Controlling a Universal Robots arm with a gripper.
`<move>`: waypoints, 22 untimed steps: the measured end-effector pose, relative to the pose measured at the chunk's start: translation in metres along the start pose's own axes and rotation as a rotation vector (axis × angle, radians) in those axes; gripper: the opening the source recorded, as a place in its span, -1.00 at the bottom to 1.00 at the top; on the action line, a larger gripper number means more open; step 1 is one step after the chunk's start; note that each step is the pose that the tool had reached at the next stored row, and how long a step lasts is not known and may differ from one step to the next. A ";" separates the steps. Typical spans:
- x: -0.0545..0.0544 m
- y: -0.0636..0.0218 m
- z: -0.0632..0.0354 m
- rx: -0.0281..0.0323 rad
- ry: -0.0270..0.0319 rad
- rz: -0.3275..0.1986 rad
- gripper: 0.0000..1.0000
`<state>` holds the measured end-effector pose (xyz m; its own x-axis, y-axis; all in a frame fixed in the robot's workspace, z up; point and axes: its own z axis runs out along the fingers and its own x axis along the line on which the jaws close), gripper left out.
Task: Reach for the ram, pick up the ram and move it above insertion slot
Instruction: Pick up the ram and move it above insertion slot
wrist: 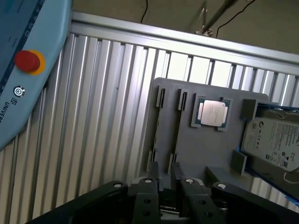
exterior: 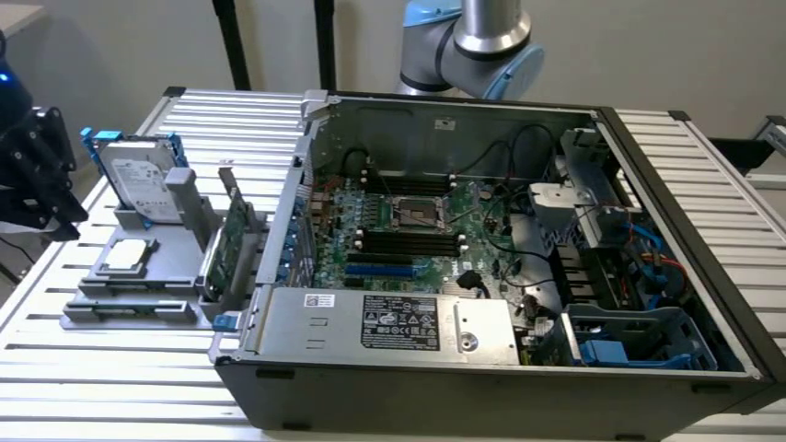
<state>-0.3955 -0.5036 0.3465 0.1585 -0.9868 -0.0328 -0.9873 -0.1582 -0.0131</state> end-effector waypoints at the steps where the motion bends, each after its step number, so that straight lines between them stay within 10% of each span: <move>1: 0.000 -0.0002 0.0000 0.0002 0.0001 0.005 -0.40; 22: 0.001 0.0000 0.0325 0.0028 0.0011 0.082 -0.15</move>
<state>-0.3950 -0.5034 0.3140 0.0772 -0.9965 -0.0328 -0.9970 -0.0768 -0.0132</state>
